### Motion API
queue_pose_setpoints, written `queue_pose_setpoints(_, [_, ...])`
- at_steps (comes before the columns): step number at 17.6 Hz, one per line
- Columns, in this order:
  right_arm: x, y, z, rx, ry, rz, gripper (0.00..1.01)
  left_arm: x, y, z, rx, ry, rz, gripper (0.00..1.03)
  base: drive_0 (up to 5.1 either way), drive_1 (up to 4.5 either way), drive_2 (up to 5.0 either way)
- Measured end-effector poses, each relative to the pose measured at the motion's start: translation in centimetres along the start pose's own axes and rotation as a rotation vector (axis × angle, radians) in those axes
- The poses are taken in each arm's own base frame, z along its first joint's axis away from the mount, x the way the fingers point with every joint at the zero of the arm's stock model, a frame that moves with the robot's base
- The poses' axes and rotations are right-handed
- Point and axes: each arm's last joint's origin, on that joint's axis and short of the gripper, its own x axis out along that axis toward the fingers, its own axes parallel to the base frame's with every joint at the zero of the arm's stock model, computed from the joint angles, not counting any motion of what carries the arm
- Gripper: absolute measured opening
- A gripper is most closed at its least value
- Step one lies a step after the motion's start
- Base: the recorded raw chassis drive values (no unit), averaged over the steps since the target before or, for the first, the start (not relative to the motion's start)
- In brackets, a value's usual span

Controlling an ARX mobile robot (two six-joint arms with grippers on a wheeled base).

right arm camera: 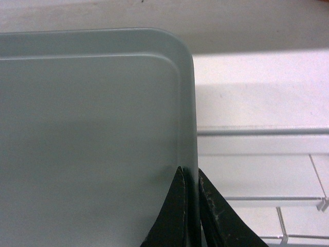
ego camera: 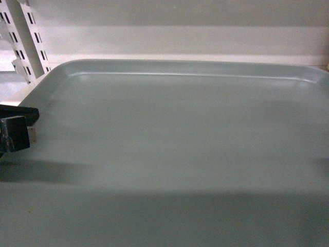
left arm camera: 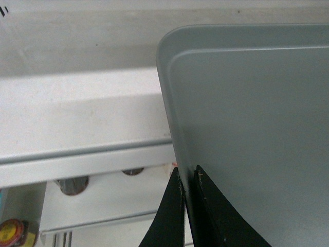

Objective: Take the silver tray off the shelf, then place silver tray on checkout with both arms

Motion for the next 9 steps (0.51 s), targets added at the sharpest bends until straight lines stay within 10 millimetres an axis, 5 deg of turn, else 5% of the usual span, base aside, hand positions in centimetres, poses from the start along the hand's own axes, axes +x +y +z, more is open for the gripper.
queue_pose_setpoints(9, [-0.07, 0.01, 0.19, 0.002, -0.01, 0.002, 0.03, -0.02, -0.01, 0.1, -0.001, -0.009, -0.001, 0.04, 0.1, -4.04, 4.3])
